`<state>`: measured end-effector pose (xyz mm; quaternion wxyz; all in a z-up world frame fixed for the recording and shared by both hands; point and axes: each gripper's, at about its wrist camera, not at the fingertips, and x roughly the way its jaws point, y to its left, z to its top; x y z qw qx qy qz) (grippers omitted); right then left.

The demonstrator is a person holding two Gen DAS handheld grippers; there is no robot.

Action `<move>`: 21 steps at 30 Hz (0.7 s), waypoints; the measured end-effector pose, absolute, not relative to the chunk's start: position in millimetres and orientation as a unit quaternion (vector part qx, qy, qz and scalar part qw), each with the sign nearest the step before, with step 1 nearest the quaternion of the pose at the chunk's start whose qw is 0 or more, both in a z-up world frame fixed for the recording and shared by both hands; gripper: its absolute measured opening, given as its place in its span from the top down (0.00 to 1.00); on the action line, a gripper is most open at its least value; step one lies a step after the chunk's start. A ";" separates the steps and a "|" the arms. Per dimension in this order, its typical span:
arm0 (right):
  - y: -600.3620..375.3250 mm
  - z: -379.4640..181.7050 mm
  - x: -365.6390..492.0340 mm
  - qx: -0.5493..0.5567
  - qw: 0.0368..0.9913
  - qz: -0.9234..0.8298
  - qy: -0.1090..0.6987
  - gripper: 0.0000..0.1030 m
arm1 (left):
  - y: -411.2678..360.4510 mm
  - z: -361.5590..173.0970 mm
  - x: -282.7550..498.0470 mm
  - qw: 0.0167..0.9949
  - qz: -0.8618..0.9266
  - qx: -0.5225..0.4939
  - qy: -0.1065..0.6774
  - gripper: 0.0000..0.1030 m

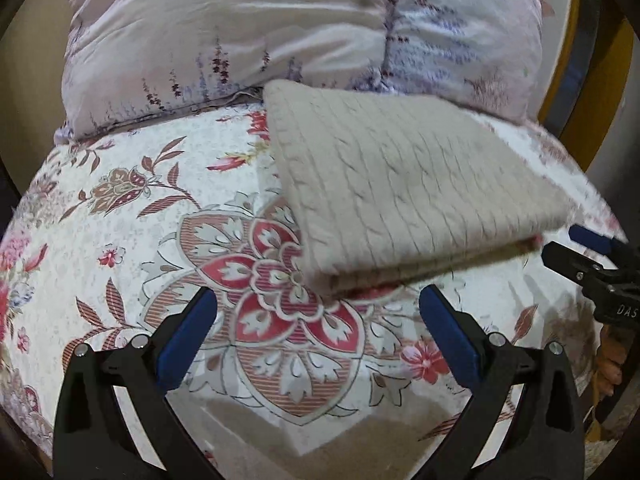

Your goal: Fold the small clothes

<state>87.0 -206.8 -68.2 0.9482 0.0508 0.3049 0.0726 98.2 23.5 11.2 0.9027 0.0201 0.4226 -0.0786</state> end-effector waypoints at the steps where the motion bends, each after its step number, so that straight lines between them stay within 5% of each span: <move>1: -204.2 -70.4 87.5 0.049 0.947 0.070 0.310 0.01 | 20.5 9.2 98.8 0.901 -0.078 0.025 0.426 0.02; 21: -191.6 -84.8 96.8 0.027 0.938 0.026 0.345 0.01 | 8.3 -4.5 108.3 0.891 -0.057 0.042 0.448 0.02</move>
